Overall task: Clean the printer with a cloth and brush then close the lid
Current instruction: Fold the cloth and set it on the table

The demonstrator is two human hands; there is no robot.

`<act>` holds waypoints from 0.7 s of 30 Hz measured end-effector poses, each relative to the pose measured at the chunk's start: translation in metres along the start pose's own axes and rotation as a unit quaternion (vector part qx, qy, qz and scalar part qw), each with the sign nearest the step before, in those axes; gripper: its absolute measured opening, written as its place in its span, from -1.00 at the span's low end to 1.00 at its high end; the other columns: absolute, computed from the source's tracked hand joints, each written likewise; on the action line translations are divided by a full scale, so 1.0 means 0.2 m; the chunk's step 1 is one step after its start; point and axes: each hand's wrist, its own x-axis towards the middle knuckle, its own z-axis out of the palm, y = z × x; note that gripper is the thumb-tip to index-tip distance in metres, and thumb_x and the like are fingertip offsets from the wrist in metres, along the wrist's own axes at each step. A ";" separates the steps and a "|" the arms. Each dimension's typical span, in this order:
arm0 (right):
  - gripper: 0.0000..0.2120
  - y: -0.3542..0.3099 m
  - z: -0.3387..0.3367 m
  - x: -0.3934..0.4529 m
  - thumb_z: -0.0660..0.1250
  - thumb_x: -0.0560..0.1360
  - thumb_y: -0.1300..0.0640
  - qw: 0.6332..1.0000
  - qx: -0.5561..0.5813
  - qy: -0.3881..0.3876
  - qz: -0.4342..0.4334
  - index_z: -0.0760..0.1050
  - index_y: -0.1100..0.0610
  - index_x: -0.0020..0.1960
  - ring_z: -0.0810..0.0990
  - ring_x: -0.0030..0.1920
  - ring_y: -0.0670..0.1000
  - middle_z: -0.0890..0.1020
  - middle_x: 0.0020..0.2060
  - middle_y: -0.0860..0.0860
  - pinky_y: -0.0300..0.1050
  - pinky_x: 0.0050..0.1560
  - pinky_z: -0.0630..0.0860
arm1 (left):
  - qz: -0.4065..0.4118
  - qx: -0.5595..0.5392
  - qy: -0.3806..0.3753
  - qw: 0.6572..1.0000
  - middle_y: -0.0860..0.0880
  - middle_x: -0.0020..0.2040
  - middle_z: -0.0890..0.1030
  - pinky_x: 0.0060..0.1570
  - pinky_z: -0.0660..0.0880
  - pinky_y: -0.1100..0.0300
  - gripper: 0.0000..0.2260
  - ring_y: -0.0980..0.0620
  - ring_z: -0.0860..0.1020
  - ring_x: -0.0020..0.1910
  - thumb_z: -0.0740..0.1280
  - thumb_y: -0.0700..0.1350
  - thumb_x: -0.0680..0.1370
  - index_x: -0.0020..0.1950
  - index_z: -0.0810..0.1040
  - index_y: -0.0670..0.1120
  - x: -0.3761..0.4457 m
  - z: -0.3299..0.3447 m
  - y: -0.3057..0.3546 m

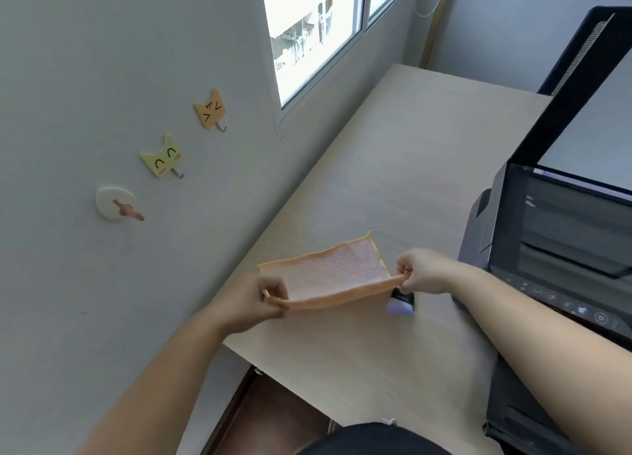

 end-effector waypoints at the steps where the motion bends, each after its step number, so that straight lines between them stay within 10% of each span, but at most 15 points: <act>1: -0.90 0.02 0.03 0.01 0.32 0.27 0.23 1.000 -0.001 -0.023 0.005 0.45 0.05 -0.31 0.45 -0.33 -0.01 0.52 -0.35 -0.04 -0.18 -0.38 0.31 | -0.008 0.007 -0.018 1.000 0.17 -0.33 0.54 -0.37 0.30 0.39 -0.82 0.28 0.43 -0.42 0.51 -0.21 0.37 -0.26 0.57 0.03 0.00 0.05 -0.05; 10: -0.83 0.01 0.07 0.21 0.23 0.32 0.27 0.982 0.184 0.036 0.032 0.56 0.09 -0.19 0.49 -0.30 0.03 0.57 -0.28 0.05 -0.16 -0.36 0.40 | -0.080 0.027 -0.011 0.996 0.06 -0.05 0.56 -0.29 0.37 0.31 -0.77 0.15 0.49 -0.27 0.39 -0.22 0.45 0.00 0.51 0.07 0.14 0.10 -0.27; 21: -0.78 -0.12 0.11 0.47 0.21 0.37 0.26 0.983 0.148 0.096 0.055 0.58 0.02 -0.15 0.57 -0.11 0.05 0.63 -0.17 0.00 -0.23 -0.35 0.38 | -0.058 0.049 0.053 0.996 0.13 -0.13 0.54 -0.17 0.39 0.27 -0.72 0.20 0.51 -0.12 0.41 -0.24 0.42 -0.25 0.57 0.17 0.29 0.12 -0.45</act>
